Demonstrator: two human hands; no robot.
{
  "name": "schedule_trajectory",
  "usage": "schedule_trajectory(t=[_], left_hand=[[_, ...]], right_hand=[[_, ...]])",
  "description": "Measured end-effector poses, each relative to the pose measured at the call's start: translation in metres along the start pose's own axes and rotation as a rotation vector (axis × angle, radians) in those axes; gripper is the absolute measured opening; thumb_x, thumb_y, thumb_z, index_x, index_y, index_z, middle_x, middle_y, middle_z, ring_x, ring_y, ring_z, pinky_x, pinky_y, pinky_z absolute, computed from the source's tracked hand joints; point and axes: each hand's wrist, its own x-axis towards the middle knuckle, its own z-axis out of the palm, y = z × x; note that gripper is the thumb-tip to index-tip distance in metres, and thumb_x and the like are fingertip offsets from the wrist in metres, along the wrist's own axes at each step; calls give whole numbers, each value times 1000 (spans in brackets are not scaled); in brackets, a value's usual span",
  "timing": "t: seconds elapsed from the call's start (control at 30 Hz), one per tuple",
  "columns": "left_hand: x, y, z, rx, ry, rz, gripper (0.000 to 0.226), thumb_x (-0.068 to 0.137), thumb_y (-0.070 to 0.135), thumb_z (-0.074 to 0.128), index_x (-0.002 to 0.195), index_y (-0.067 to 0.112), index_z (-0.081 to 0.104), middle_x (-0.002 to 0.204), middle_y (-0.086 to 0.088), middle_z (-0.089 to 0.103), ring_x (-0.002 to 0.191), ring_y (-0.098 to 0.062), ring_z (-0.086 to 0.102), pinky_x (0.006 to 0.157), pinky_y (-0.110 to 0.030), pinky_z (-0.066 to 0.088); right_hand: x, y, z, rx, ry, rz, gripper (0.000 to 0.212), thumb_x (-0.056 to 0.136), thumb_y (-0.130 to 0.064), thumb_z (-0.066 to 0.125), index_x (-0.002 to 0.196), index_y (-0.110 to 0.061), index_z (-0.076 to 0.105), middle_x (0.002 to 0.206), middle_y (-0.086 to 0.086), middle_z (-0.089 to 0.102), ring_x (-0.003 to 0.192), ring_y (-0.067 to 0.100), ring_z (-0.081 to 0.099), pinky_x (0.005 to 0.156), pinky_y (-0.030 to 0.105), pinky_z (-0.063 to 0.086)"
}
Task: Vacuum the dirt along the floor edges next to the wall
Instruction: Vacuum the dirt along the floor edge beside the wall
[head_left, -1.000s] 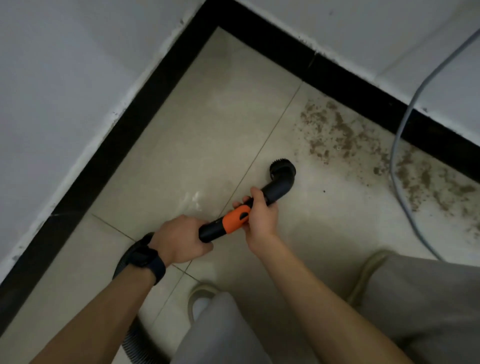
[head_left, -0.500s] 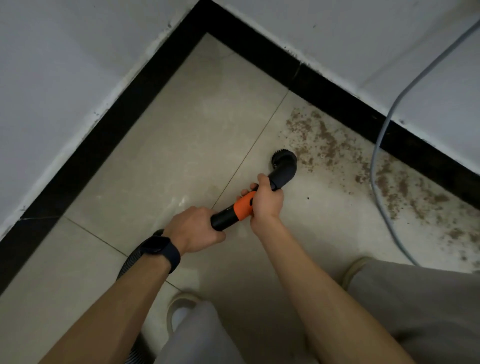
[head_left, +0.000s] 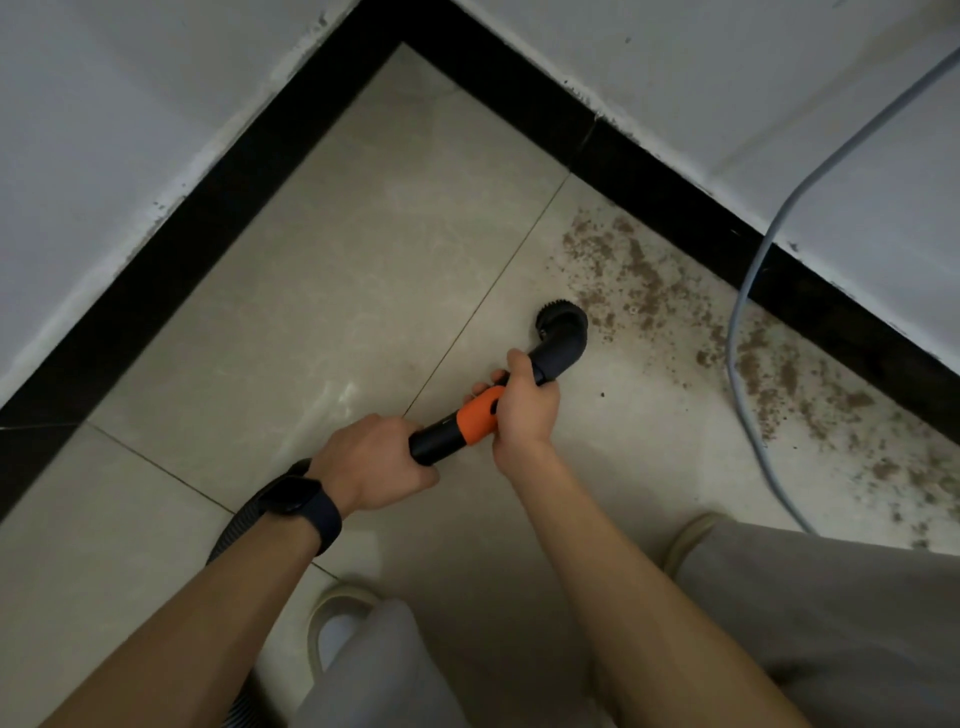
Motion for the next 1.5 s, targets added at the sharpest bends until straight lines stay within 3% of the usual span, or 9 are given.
schedule_trajectory(t=[0.27, 0.67, 0.77, 0.87, 1.03, 1.17, 1.37, 1.43, 1.5], left_hand=[[13, 0, -16, -133, 57, -62, 21, 71, 37, 71, 69, 24, 54, 64, 1, 59, 52, -19, 54, 52, -24, 37], [18, 2, -16, -170, 49, -48, 21, 73, 36, 71, 73, 21, 56, 65, 1, 60, 52, -17, 54, 52, -25, 38], [26, 13, -26, -150, 141, 10, 15, 78, 35, 68, 80, 27, 55, 72, 2, 63, 62, -19, 60, 56, -26, 45], [21, 14, -18, 28, 349, 113, 24, 86, 38, 63, 103, 28, 48, 82, 7, 62, 68, -19, 61, 59, -30, 50], [9, -12, 22, 298, 650, 352, 53, 74, 35, 79, 115, 21, 49, 81, 0, 67, 47, -22, 59, 39, -23, 36], [7, -22, 31, 383, 687, 383, 60, 73, 34, 81, 120, 18, 47, 81, -3, 65, 48, -24, 60, 36, -28, 44], [27, -4, 11, 330, 670, 346, 52, 75, 31, 79, 113, 19, 45, 78, -3, 66, 41, -26, 56, 38, -25, 35], [33, 4, 7, 313, 643, 324, 46, 79, 31, 73, 115, 18, 47, 81, -4, 67, 44, -29, 58, 42, -26, 34], [34, 7, 5, 290, 600, 294, 42, 83, 32, 68, 118, 17, 50, 84, -4, 67, 50, -31, 61, 46, -27, 33]], right_hand=[[11, -18, 29, -53, -58, -12, 17, 99, -20, 62, 108, -10, 51, 79, 7, 60, 46, 17, 61, 61, 40, 57], [21, -21, 34, -93, -44, -52, 13, 98, -18, 60, 102, -9, 52, 76, 8, 59, 45, 18, 61, 56, 36, 54], [29, -36, 45, -82, -36, -79, 14, 95, -19, 61, 100, -7, 56, 74, 8, 60, 43, 19, 59, 56, 35, 54], [32, -40, 45, -67, -24, -72, 13, 96, -18, 61, 101, -6, 56, 75, 8, 59, 41, 17, 57, 53, 33, 53], [23, -14, 25, -35, 6, -30, 15, 99, -18, 59, 107, -9, 53, 81, 10, 59, 42, 15, 58, 51, 33, 53], [17, -5, 20, -28, 18, -33, 15, 100, -20, 59, 107, -10, 50, 79, 8, 59, 43, 15, 58, 53, 34, 53], [23, -33, 37, -11, -29, -71, 17, 99, -15, 61, 111, -8, 51, 73, 8, 59, 42, 15, 57, 49, 32, 53], [20, -37, 39, -16, -66, -91, 25, 99, -14, 63, 117, -9, 46, 55, -1, 61, 43, 15, 58, 57, 37, 56], [13, -31, 37, -31, -90, -100, 30, 99, -14, 64, 119, -11, 41, 52, -4, 61, 44, 15, 59, 67, 44, 59]])
